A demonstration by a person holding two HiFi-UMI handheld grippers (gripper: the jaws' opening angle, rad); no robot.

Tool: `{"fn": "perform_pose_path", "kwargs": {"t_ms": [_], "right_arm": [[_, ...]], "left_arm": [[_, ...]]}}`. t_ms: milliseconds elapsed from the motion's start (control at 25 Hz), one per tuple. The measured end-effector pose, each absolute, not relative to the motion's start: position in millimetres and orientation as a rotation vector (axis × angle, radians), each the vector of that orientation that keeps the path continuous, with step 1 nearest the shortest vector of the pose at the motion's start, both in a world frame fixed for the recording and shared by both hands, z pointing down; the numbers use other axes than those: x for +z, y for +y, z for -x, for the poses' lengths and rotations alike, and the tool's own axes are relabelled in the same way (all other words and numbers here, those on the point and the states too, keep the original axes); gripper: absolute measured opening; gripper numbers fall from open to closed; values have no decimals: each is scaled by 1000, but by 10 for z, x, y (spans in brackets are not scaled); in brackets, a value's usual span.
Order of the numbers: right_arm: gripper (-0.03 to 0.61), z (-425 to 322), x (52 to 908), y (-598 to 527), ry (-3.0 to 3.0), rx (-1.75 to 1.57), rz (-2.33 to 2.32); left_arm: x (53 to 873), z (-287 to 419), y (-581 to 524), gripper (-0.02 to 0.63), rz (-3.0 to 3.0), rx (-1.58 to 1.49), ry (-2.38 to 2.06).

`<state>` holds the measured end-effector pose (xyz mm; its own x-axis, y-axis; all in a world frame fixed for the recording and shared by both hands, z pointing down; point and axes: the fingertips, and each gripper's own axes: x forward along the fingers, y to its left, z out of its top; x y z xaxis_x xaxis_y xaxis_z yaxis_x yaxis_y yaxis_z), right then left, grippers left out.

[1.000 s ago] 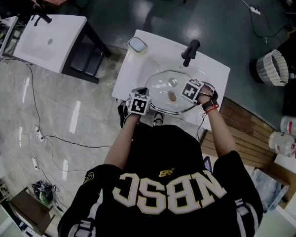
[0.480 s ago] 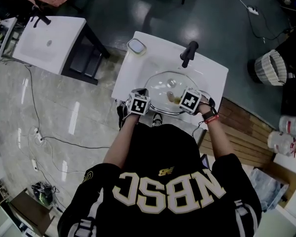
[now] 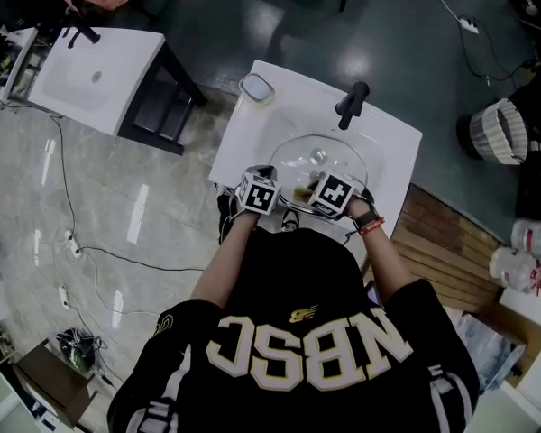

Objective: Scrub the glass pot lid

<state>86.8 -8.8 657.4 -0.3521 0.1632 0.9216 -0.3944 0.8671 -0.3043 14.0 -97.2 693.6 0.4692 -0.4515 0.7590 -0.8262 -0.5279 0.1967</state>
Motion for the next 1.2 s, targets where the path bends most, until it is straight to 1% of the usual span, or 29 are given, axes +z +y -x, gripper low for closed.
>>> {"fn": "perform_pose_path", "kwargs": {"t_ms": [560,800,960,1200], "right_arm": [[72,-362,7017,-589,-1939,616,-281],[72,-344,7266,-882,-1925,621,-348],[71,-513,7455,-1088,-1871,554,-446],[71,-658,7562,-1294,-1844,595,-498]], "left_arm": [[6944,-127,-958,12,-2171,893,-1041],[6951,-132,-956,12,-2165,892,-1023],[6936,-153,-949,13,-2161,885,-1012],[6925,-151,-958,13,-2157,879,-1013]]}}
